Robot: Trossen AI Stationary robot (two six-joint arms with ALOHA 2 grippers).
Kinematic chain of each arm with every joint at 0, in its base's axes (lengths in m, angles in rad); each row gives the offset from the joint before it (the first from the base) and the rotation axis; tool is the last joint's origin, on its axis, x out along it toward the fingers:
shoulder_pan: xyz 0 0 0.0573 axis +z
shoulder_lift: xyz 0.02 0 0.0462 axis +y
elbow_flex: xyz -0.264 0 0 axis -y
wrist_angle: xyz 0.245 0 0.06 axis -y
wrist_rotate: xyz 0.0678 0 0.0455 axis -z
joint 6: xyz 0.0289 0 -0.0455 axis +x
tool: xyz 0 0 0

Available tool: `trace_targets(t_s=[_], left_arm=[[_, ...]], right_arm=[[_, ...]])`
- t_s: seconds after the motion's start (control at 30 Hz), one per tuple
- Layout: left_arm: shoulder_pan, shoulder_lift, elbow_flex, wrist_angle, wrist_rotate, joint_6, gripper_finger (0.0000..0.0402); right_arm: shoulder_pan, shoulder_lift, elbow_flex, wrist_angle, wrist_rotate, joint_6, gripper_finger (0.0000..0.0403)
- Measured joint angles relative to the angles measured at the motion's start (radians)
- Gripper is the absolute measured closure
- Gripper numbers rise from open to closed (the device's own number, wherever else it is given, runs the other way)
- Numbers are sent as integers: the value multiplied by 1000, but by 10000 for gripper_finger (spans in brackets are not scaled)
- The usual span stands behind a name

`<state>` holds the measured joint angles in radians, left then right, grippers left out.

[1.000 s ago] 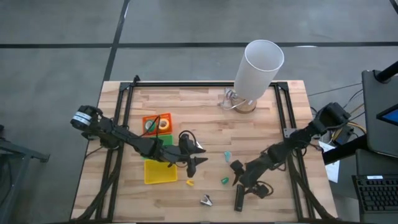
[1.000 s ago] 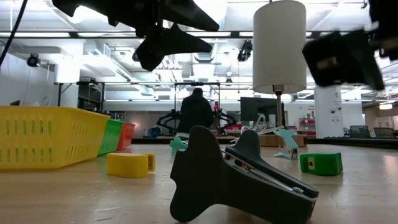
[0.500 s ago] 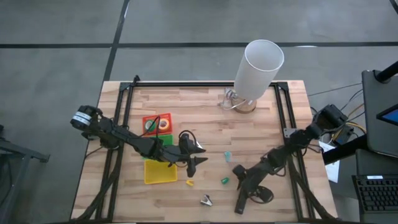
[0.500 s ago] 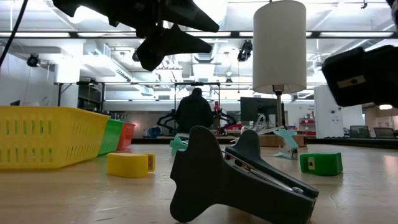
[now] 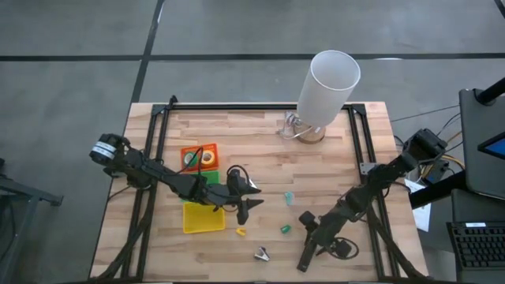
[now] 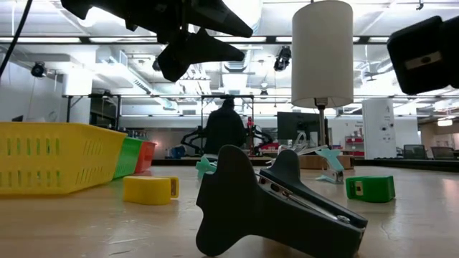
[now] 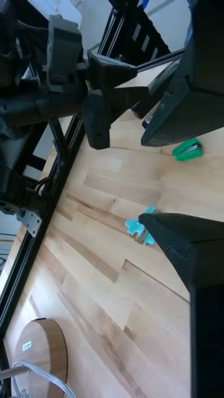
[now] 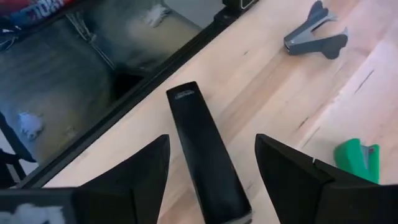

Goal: Pick and place Stapler, Stapler remover, tape
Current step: Put the black stapler into the green basket

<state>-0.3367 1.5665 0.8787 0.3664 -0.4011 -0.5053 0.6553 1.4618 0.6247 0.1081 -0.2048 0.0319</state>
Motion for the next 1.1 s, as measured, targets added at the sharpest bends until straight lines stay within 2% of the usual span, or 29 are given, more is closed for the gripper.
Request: trace_targets(t_s=[0.17, 0.5, 0.63, 0.9, 1.1], left_arm=[[1, 0, 0, 0, 0, 1, 216], [1, 0, 0, 0, -3, 1, 216], [1, 0, 0, 0, -4, 1, 216], [1, 0, 0, 0, -5, 1, 216], [1, 0, 0, 0, -12, 1, 216]], right_arm=[[16, 53, 0, -2, 46, -2, 174], [15, 131, 3, -2, 69, -1, 179], [15, 135, 4, 8, 78, -1, 201], [15, 124, 4, 15, 76, -5, 284], [14, 100, 4, 11, 98, 18, 287]])
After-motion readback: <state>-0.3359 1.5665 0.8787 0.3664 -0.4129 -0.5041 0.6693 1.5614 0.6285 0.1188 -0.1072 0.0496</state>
